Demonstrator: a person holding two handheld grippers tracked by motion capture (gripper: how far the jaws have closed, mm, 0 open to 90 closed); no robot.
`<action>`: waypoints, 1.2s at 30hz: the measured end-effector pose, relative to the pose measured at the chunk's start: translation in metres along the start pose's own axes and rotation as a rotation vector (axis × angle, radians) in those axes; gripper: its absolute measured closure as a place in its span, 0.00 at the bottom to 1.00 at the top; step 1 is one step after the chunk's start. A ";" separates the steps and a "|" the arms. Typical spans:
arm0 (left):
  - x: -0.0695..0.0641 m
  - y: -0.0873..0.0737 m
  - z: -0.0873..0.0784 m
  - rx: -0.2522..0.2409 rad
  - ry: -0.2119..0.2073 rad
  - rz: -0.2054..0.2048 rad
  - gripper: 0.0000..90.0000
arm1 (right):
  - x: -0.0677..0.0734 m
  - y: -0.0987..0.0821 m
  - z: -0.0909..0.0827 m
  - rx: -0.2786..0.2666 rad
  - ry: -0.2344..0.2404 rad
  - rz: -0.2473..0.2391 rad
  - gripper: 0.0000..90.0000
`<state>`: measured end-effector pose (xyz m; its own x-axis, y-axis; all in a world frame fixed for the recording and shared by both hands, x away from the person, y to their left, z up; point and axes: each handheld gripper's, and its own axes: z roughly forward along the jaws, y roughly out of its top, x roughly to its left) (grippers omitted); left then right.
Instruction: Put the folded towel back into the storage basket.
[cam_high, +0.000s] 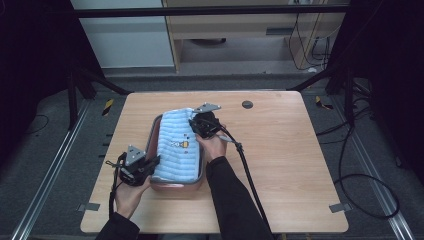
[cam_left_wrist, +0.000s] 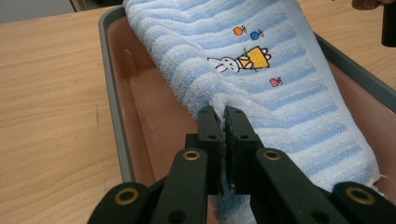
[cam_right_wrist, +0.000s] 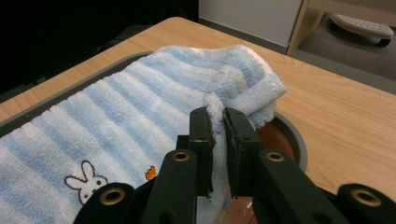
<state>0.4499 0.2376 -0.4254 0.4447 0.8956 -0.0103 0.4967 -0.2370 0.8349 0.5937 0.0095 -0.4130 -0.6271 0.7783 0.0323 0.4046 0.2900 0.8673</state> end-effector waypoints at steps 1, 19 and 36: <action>0.000 0.000 0.000 0.001 0.000 0.000 0.95 | 0.000 -0.001 0.001 0.002 0.000 0.002 0.91; 0.001 -0.005 0.004 0.032 0.025 0.000 0.95 | -0.002 -0.012 0.010 0.045 0.011 0.013 0.91; 0.005 -0.007 0.006 0.051 0.036 -0.022 0.86 | -0.001 -0.015 0.012 0.086 0.011 -0.008 0.80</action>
<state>0.4533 0.2410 -0.4342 0.4065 0.9136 -0.0081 0.5438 -0.2348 0.8057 0.5960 0.0111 -0.4323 -0.6371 0.7701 0.0316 0.4553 0.3430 0.8216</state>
